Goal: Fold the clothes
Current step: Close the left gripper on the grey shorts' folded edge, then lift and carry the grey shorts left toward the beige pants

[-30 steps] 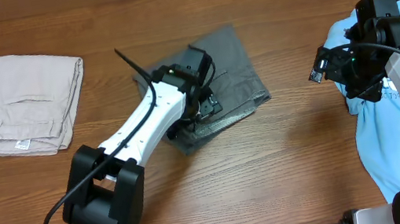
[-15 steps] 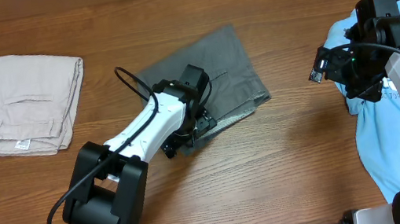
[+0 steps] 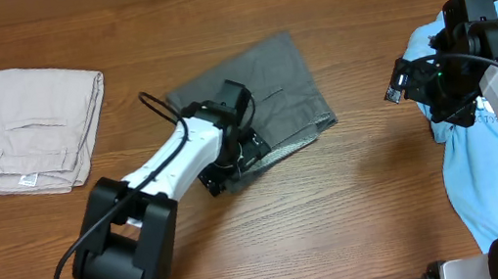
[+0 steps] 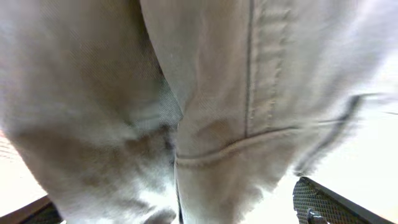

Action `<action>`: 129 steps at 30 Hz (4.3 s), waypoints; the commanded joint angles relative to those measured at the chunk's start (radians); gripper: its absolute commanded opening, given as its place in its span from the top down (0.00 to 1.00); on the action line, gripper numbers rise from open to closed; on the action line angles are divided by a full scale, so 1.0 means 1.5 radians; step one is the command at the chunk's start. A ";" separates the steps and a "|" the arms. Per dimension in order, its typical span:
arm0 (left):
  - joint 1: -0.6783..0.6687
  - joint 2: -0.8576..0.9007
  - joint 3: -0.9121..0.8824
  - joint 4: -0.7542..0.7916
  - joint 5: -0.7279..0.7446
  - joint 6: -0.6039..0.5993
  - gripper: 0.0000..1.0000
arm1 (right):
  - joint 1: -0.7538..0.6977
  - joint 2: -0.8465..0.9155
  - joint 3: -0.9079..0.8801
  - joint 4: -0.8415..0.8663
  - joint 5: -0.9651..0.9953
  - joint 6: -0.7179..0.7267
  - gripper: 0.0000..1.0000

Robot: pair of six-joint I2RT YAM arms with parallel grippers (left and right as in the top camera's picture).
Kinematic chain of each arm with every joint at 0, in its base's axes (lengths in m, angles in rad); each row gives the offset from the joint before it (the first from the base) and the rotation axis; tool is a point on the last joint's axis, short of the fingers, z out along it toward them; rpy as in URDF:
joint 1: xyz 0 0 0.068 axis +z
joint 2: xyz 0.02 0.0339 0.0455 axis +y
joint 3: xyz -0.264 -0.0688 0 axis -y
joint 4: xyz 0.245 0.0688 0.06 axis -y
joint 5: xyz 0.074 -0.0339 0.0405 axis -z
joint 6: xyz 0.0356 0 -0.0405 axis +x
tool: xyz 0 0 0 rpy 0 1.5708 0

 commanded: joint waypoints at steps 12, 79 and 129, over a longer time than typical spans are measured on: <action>0.011 -0.083 -0.025 -0.001 -0.007 0.004 0.00 | 0.000 -0.002 0.011 0.002 0.006 -0.003 0.00; 0.083 -0.086 0.126 0.000 -0.217 0.615 0.96 | 0.000 -0.002 0.011 0.002 0.006 -0.003 0.00; 0.491 -0.119 0.287 0.020 -0.469 0.733 0.96 | 0.000 -0.002 0.011 0.002 0.006 -0.003 0.00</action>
